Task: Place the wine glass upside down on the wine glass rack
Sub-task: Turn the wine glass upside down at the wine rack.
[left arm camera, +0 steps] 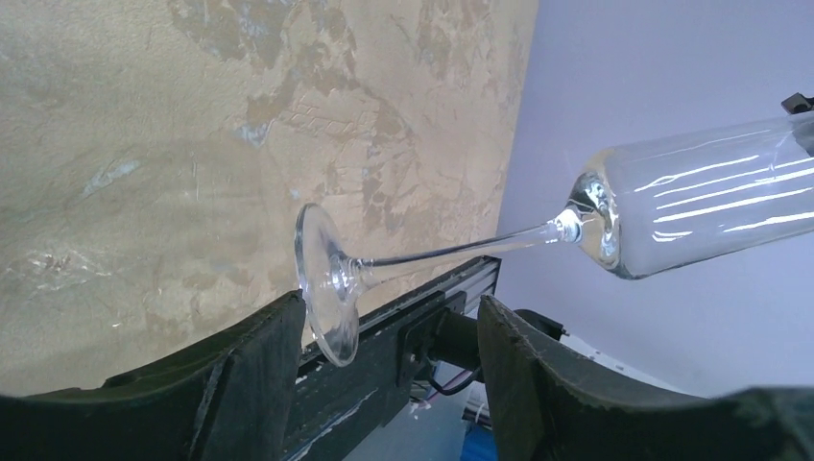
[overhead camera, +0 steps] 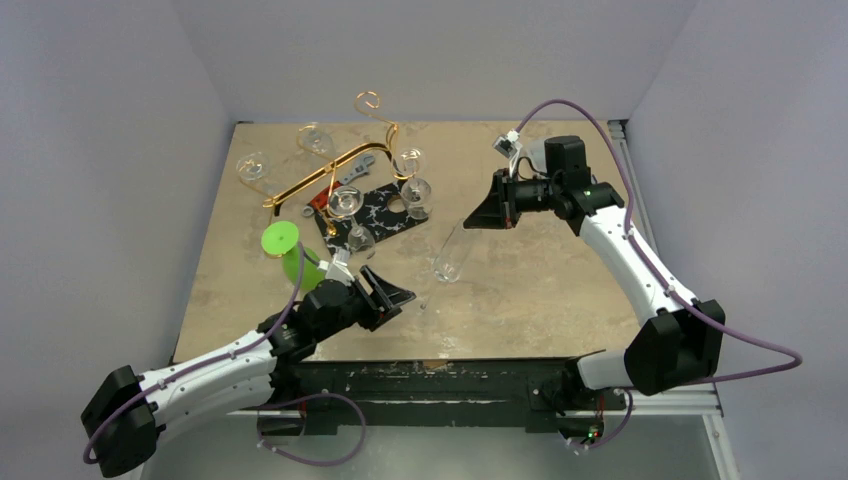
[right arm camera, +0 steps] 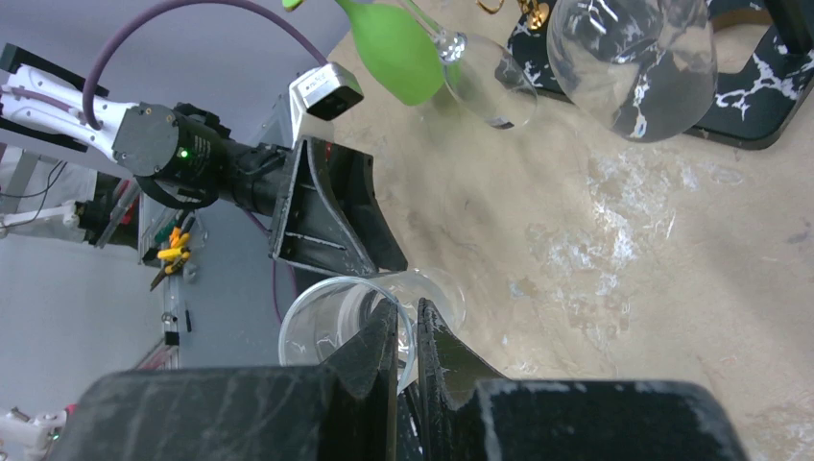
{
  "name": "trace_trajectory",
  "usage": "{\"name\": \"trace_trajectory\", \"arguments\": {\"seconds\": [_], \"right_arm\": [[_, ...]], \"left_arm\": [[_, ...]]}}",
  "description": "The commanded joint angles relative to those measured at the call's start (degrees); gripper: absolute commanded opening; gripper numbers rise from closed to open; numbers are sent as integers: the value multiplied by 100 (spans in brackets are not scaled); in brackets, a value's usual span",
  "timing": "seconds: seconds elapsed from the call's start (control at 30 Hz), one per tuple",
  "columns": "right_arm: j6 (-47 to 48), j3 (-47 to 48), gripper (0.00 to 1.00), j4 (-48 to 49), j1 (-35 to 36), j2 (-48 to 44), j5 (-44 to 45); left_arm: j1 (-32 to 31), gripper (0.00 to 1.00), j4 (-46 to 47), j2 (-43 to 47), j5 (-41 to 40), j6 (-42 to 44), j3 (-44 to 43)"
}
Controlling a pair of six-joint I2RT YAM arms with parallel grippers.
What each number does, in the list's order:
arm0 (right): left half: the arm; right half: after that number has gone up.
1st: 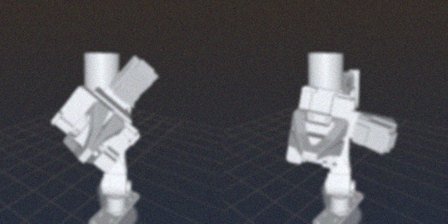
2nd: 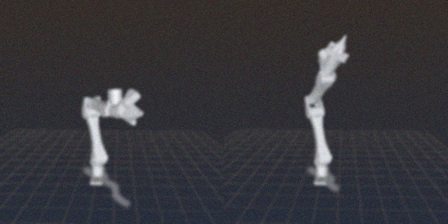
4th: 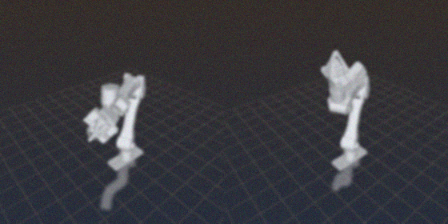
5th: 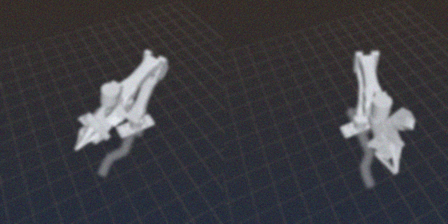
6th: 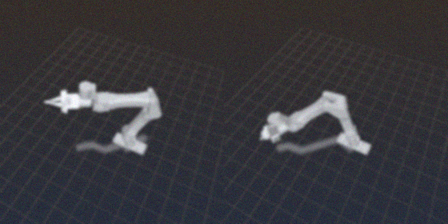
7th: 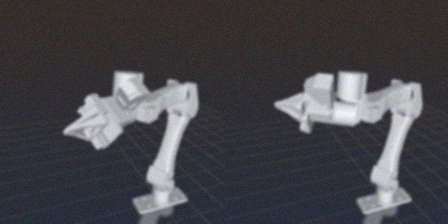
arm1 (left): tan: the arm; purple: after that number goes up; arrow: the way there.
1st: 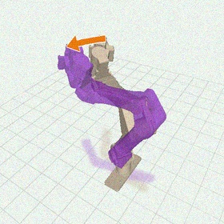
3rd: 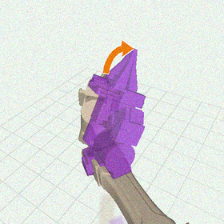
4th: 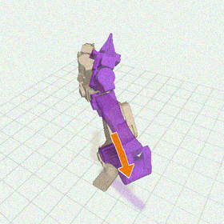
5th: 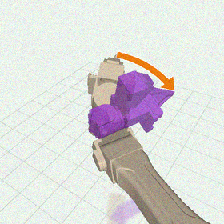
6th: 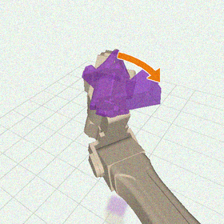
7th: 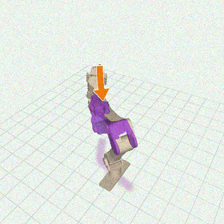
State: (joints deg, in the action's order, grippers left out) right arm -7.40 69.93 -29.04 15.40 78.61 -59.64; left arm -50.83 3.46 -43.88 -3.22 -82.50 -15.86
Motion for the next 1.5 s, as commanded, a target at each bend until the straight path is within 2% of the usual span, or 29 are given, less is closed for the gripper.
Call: {"name": "trace_trajectory", "arguments": {"seconds": [0.0, 0.2, 0.3, 0.53, 0.7, 0.8, 0.87, 1.13, 1.3, 1.47], "right_arm": [[-283, 480, 0, 443, -28, -62, -347], [-355, 538, 0, 527, -28, -23, -386], [-502, 485, 0, 670, -30, -13, -437], [-741, 343, 0, 974, -28, -12, -546], [-787, 273, 0, 1053, -28, -47, -575], [-807, 184, 0, 1118, -29, -71, -579], [-824, 119, 0, 1149, -30, -94, -592], [-725, -146, 1, 1280, -30, -267, -710], [-10, -195, 27, 769, -34, -398, -574], [684, -140, 52, 180, -125, -570, -402]], "left_arm": [[-32, 63, -93, 151, -137, -633, 77], [-32, 63, -760, 441, -454, -1078, 124], [-33, 61, -677, 462, -512, -1170, 130], [-33, 50, -15, 45, -385, -1261, -2], [-33, 31, 220, 14, -395, -1371, 86], [-32, 15, 218, 156, -456, -1392, 146], [-32, 1, 246, 229, -500, -1392, 194], [-32, 0, 514, 730, -779, -1510, 586], [-33, 0, 210, 1115, -894, -1347, 573], [-26, 0, 81, 1111, -811, -1047, 489]]}}
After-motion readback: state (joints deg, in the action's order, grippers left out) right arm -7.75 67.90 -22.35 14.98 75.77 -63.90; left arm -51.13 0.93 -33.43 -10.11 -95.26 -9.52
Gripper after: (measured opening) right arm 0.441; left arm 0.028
